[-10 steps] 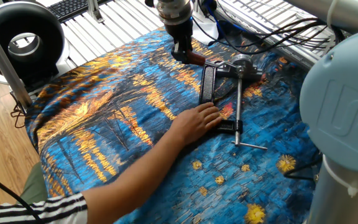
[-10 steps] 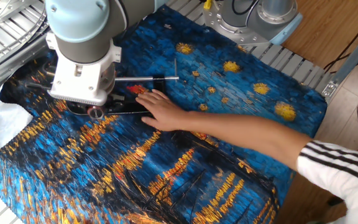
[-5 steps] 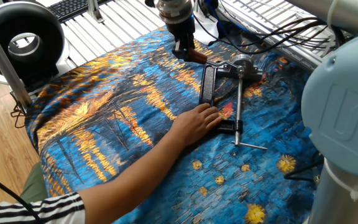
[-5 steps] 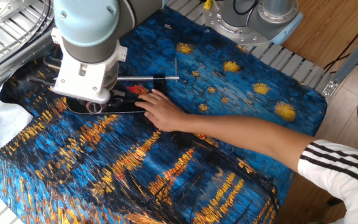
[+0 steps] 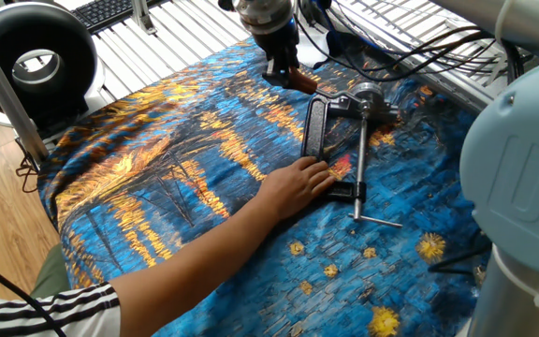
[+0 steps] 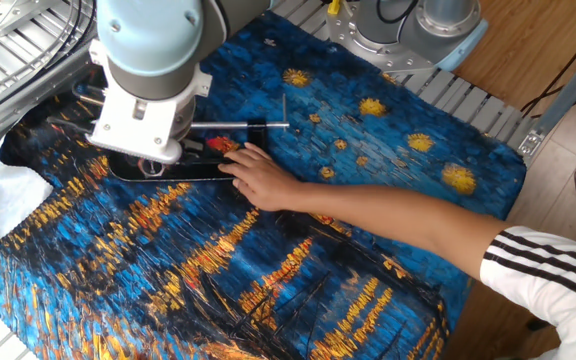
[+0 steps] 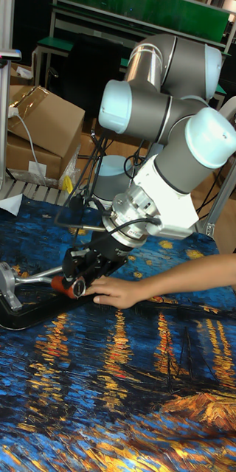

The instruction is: Pull up the lever

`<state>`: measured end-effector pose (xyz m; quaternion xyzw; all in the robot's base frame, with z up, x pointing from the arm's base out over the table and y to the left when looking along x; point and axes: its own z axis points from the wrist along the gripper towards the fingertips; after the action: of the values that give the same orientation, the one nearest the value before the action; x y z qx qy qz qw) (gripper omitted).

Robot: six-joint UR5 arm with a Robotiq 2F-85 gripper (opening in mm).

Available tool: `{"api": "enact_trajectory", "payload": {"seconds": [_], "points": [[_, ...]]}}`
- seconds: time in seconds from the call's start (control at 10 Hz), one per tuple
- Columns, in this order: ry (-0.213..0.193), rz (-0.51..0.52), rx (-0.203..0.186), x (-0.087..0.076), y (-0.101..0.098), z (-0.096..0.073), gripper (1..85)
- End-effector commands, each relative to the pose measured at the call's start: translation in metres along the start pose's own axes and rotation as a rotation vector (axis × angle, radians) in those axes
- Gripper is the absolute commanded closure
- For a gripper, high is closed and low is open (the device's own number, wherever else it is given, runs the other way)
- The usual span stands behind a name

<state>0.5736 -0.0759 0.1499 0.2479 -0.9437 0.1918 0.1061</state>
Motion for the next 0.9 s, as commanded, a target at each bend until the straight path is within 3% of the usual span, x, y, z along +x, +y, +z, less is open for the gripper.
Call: {"api": "enact_trajectory", "payload": {"seconds": [0.0, 0.1, 0.2, 0.4, 0.6, 0.8], "points": [[0.03, 0.009, 0.005, 0.006, 0.002, -0.005, 84.7], [0.028, -0.002, -0.022, 0.003, 0.01, -0.006, 82.7], [0.025, -0.016, -0.037, 0.0, 0.014, -0.005, 71.0], [0.059, -0.04, -0.069, 0.008, 0.014, 0.001, 58.0], [0.059, -0.052, -0.073, 0.008, 0.012, 0.005, 52.3], [0.046, -0.05, -0.1, 0.001, 0.022, 0.001, 44.3]]}}
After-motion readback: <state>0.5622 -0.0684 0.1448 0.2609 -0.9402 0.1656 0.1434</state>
